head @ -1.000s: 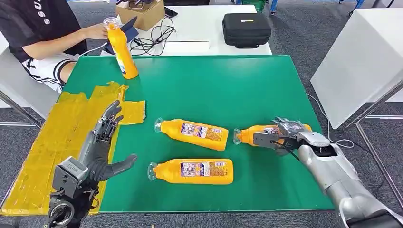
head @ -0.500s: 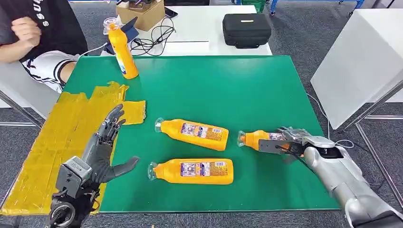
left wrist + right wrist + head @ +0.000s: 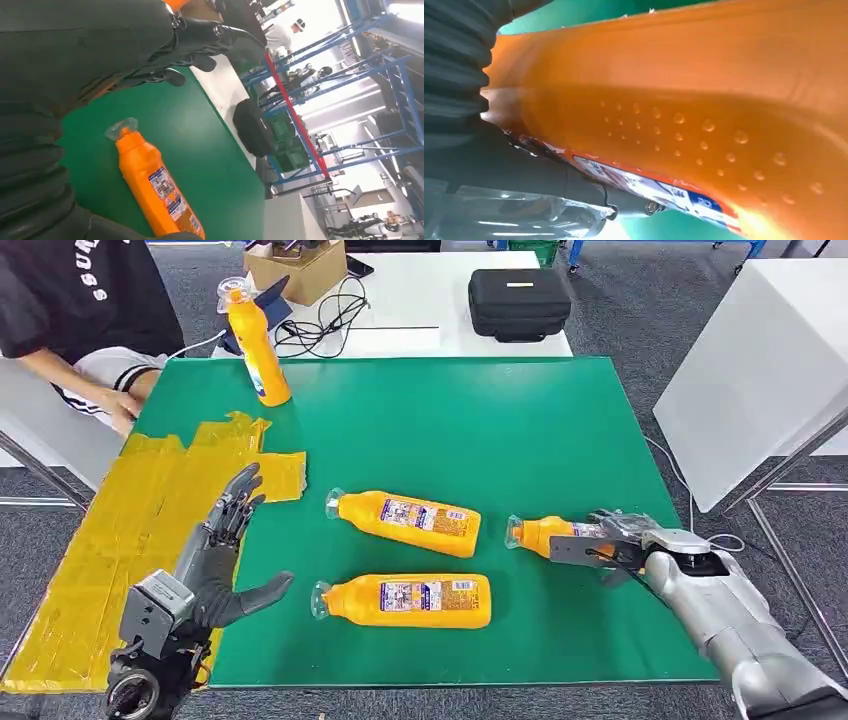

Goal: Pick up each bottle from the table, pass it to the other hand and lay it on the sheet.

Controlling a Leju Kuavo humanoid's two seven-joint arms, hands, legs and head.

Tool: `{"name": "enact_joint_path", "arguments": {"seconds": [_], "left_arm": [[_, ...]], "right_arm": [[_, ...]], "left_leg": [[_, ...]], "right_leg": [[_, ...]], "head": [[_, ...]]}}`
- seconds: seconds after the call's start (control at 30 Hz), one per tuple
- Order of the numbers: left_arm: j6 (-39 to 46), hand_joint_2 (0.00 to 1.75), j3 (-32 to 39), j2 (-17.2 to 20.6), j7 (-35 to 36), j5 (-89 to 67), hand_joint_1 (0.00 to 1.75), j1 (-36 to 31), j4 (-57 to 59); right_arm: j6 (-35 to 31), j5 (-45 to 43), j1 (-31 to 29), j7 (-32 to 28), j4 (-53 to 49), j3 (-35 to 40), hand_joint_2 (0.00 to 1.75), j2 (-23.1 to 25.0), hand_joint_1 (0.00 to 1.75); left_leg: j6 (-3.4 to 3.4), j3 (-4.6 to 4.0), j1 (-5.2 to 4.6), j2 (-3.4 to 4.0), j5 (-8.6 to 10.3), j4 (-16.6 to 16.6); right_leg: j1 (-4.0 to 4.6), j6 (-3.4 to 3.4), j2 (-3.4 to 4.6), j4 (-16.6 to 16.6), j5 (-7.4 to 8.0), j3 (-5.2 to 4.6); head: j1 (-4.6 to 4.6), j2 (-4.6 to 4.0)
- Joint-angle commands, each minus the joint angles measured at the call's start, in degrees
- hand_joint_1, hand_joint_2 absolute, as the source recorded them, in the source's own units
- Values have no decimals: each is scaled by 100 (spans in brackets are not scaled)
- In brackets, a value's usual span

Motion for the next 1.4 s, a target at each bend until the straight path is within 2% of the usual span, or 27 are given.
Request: {"name": "enact_joint_path", "arguments": {"seconds": [0.03, 0.37, 0.77, 1.1, 1.4], "left_arm": [[-44, 175, 139, -184, 61, 11, 0, -141, 373], [-103, 175, 228, -206, 107, -2, 0, -165, 422], [-126, 175, 221, -81, 78, -3, 0, -82, 448], [-177, 175, 271, -110, 72, 68, 0, -154, 520], [-190, 175, 324, -187, 122, 68, 0, -252, 562]], "right_arm": [[-4, 21, 5, 38, 118, 117, 175, -68, 0], [-15, 146, -32, 1, -277, 52, 175, -151, 0], [260, -88, 318, -218, -1291, 304, 175, -803, 0], [378, -147, 166, -205, -1054, 446, 175, -691, 0], [387, -200, 38, -280, -744, 579, 175, -581, 0]], "left_leg": [[-4, 18, 2, -5, -4, -6], [-5, 15, -1, -1, -4, -3], [-5, 17, 0, -7, -7, -2], [-2, 4, -3, 7, -1, -3], [-6, 23, 1, 15, -12, 2]], "right_leg": [[2, 7, -14, -11, -4, 23], [-1, 6, -10, -4, -5, 17], [-1, 8, -17, -6, -8, 22], [-3, 4, -1, -1, 0, 2], [1, 10, 0, -3, -6, 23]], "head": [[0, 0], [0, 0], [0, 0], [0, 0], [0, 0]]}}
